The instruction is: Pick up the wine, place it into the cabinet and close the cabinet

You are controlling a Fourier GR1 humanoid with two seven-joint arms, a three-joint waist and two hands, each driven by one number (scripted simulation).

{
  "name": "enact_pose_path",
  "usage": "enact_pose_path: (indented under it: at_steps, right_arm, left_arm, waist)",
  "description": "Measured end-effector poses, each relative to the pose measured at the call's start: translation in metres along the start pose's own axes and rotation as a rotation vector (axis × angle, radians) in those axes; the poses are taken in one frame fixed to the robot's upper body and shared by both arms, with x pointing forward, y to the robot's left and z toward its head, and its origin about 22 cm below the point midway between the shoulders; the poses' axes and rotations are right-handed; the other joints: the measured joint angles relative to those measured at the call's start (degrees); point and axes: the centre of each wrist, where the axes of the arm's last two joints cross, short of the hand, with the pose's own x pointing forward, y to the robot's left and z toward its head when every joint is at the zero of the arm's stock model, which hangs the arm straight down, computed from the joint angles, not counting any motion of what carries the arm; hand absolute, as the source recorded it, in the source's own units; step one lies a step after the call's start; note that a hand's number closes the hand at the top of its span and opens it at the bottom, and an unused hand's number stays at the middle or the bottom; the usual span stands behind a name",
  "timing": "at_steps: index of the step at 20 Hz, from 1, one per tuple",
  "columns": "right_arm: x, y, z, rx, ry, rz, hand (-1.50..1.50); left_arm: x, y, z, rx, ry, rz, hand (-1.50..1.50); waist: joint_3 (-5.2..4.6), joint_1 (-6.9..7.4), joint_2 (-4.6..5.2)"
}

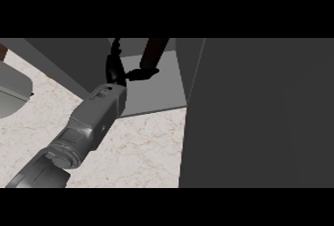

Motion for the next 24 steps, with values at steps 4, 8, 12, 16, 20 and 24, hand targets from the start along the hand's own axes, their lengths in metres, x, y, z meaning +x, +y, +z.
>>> enact_pose_path:
  at_steps: [4, 8, 12, 16, 20, 24]
  right_arm:
    - [0.001, 0.001, 0.000, 0.000, 0.003, -0.007, -1.50]
    - [0.001, 0.000, 0.000, -0.013, 0.013, -0.010, -1.50]
    - [0.002, -0.001, 0.001, -0.028, 0.023, -0.009, -1.50]
    - [0.005, -0.004, 0.001, -0.054, 0.032, -0.002, -1.50]
    - [0.003, -0.005, 0.004, -0.073, 0.053, 0.002, -1.50]
    - [0.004, -0.005, 0.005, -0.093, 0.071, 0.000, -1.50]
  left_arm:
    - [0.002, -0.003, 0.002, -0.093, -0.030, 0.039, -1.50]
    - [0.007, -0.010, 0.005, -0.224, -0.086, 0.138, -1.50]
    - [0.016, -0.019, 0.009, -0.342, -0.156, 0.305, -1.50]
    - [0.029, -0.030, 0.013, -0.408, -0.194, 0.474, -1.50]
    - [0.034, -0.037, 0.018, -0.481, -0.204, 0.564, -1.50]
    - [0.038, -0.043, 0.024, -0.537, -0.210, 0.592, -1.50]
  waist:
    - [-0.29, 0.46, -0.19]
    - [-0.36, 1.73, -0.73]
    - [-0.29, 3.11, -1.37]
    - [-0.20, 4.94, -2.12]
    - [0.01, 6.43, -2.81]
    - [0.12, 7.94, -3.52]
